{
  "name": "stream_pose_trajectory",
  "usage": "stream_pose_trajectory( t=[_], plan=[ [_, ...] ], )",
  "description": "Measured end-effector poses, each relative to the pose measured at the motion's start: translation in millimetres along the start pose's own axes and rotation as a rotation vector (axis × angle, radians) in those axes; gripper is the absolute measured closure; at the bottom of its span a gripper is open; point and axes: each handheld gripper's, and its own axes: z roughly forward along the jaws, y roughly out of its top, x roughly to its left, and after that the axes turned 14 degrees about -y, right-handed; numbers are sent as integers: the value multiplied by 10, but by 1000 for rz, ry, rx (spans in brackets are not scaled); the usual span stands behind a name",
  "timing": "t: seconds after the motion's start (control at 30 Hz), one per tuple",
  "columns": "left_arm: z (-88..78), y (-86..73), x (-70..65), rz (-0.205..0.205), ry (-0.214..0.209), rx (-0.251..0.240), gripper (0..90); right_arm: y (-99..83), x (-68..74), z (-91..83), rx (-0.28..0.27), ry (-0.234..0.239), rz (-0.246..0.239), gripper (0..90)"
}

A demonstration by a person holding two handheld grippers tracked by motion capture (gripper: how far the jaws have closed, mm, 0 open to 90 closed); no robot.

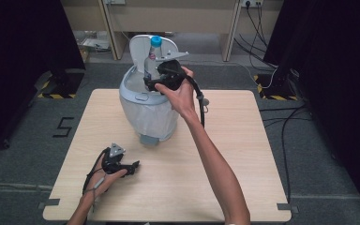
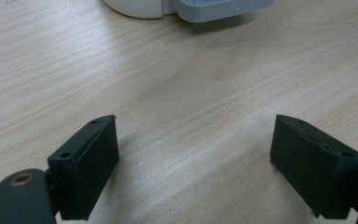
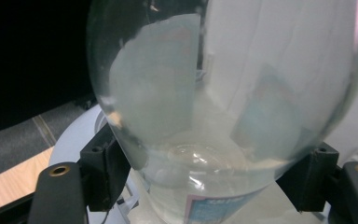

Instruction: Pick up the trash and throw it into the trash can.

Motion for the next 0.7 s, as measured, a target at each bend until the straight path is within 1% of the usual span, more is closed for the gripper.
stream_pose_trajectory(
  t=[0.03, 0.07, 0.1, 0.13, 0.2, 0.23, 0.27, 0.3, 0.33, 0.37, 0.4, 0.43, 0.47, 0.5, 0.57, 0.6, 0.63, 0.7],
  plan=[
    [0, 0, 0, 0, 0, 0, 143, 0, 0, 0, 0, 0, 0, 275],
    [1, -1, 0, 0, -1, -2, 143, -8, 18, 33, 17, 13, -3, 275],
    [1, -1, 0, 0, -1, -2, 143, -8, 18, 33, 17, 13, -3, 275],
    [1, -1, 0, 0, -1, -2, 143, -29, 27, 72, 39, 29, -10, 272],
    [1, -2, 0, 0, -1, -2, 143, -41, 28, 83, 44, 32, -11, 261],
    [0, -2, 0, 0, -1, -2, 143, -52, 16, 77, 35, 42, -4, 253],
    [0, -2, -1, -1, -1, -3, 143, -61, -16, 48, 11, 60, 35, 238],
    [1, -2, 0, 0, -1, -2, 143, -67, -40, 39, -3, 75, 48, 247],
    [1, -2, -2, 0, -1, -2, 143, -72, -65, 16, -17, 97, 71, 256],
    [1, -2, -2, 0, -1, -2, 140, -72, -65, 16, -17, 97, 71, 256],
    [-1, -4, -4, -3, -4, -5, 142, -88, -123, -30, -31, 99, 78, 255],
    [1, -4, -7, 1, -2, -4, 142, -88, -123, -30, -31, 99, 78, 258],
    [-2, -6, -7, 0, -3, -2, 141, -118, -172, -72, -46, 102, 89, 283],
    [-1, -7, -8, -1, -3, -5, 141, -138, -195, -96, -53, 105, 101, 288],
    [-2, -7, -8, 0, -3, -3, 140, -154, -214, -109, -61, 105, 101, 288],
    [-3, -8, -9, 0, -3, -2, 139, -207, -265, -146, -78, 94, 114, 291],
    [-3, -7, -9, 0, -3, -2, 139, -224, -280, -158, -78, 93, 119, 293],
    [-3, -8, -8, 0, -3, -2, 139, -266, -329, -185, -88, 76, 124, 296]
  ],
)
